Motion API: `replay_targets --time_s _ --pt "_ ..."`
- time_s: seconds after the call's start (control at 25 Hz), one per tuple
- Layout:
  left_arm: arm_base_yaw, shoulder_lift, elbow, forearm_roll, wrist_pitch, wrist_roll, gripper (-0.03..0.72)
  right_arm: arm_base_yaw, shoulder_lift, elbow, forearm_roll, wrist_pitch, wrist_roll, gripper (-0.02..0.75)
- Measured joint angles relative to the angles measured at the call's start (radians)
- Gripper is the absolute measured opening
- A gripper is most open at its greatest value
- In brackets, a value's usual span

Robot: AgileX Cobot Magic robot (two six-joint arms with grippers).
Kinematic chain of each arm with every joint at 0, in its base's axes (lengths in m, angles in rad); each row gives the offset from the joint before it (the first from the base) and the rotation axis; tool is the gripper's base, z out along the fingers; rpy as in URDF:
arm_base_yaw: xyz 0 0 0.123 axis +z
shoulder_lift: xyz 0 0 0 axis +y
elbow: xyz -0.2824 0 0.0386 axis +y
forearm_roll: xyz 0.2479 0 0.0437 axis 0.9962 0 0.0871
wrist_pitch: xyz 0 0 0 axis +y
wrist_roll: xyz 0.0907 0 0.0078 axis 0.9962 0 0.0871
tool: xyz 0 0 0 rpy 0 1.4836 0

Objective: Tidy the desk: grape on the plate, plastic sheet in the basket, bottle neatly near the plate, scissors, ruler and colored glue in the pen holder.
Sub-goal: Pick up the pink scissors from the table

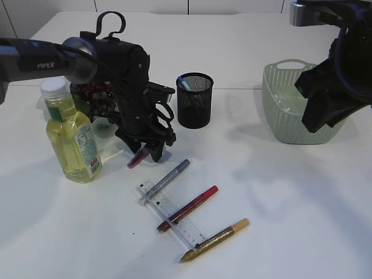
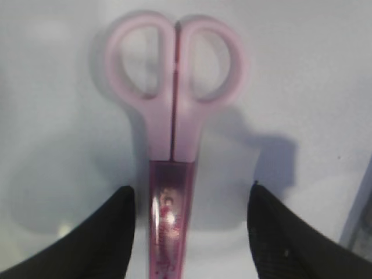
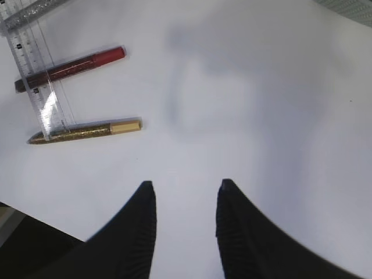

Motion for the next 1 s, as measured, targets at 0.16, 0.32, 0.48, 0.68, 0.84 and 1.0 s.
replay_targets --time_s 0.16,0.32,0.48,0.68,0.84,1.0 --pt "0.0 0.008 -0.002 0.005 0.0 0.002 0.442 0.0 0.0 0.0 0.0 0.0 0.0 0.293" --pt "0.0 0.009 -0.004 0.005 0.0 0.002 0.442 0.0 0.0 0.0 0.0 0.0 0.0 0.292" --pt "0.0 0.011 -0.006 0.005 0.004 0.004 0.435 0.0 0.0 0.0 0.0 0.0 0.0 0.292" --pt "0.0 0.011 -0.006 0.009 0.01 0.007 0.321 0.0 0.0 0.0 0.0 0.0 0.0 0.293" --pt "0.0 0.011 -0.006 0.009 0.016 0.007 0.208 0.0 0.0 0.0 0.0 0.0 0.0 0.293" --pt "0.0 0.011 -0.006 0.014 0.018 0.007 0.162 0.0 0.0 0.0 0.0 0.0 0.0 0.293"
